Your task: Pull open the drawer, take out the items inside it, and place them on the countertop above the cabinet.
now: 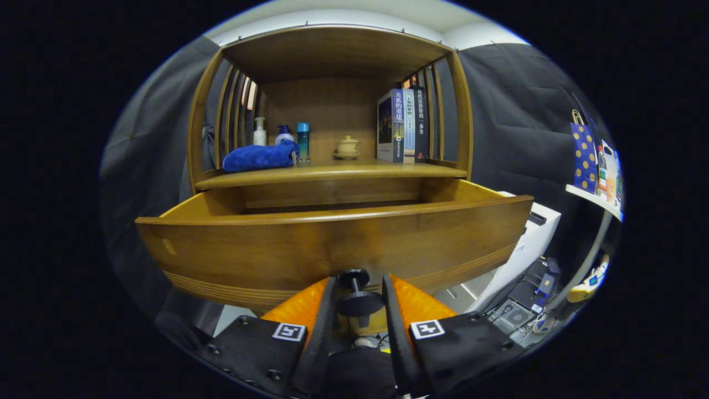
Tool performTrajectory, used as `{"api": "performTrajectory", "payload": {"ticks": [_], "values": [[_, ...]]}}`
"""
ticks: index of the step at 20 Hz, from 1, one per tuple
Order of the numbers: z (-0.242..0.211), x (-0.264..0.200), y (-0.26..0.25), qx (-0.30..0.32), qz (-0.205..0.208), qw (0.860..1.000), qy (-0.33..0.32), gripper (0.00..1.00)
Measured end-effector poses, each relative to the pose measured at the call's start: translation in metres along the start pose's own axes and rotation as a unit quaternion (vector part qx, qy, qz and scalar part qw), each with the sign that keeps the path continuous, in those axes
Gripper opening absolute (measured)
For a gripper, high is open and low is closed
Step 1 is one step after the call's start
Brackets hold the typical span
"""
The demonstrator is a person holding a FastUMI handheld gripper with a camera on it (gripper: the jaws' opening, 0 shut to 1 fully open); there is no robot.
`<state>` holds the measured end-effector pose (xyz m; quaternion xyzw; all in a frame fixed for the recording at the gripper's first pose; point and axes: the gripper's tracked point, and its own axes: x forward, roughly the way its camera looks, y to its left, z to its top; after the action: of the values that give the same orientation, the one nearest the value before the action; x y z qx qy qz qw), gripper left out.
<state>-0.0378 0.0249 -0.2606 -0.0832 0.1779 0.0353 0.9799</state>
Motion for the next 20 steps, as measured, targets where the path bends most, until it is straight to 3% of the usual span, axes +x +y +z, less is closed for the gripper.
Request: {"api": "performTrajectory", "payload": {"ticks": [4,10,16,20], "values": [[0.035,-0.017,0.009,0.001,0.016,0.999,-0.031,0.93],[0.101,-0.035,0.028,0.022,0.05,0.996,-0.075,0.95],[0.151,-0.004,0.036,0.047,0.069,0.993,-0.08,0.96],[0.162,0.026,0.043,0.042,0.066,0.996,-0.039,0.97]]}}
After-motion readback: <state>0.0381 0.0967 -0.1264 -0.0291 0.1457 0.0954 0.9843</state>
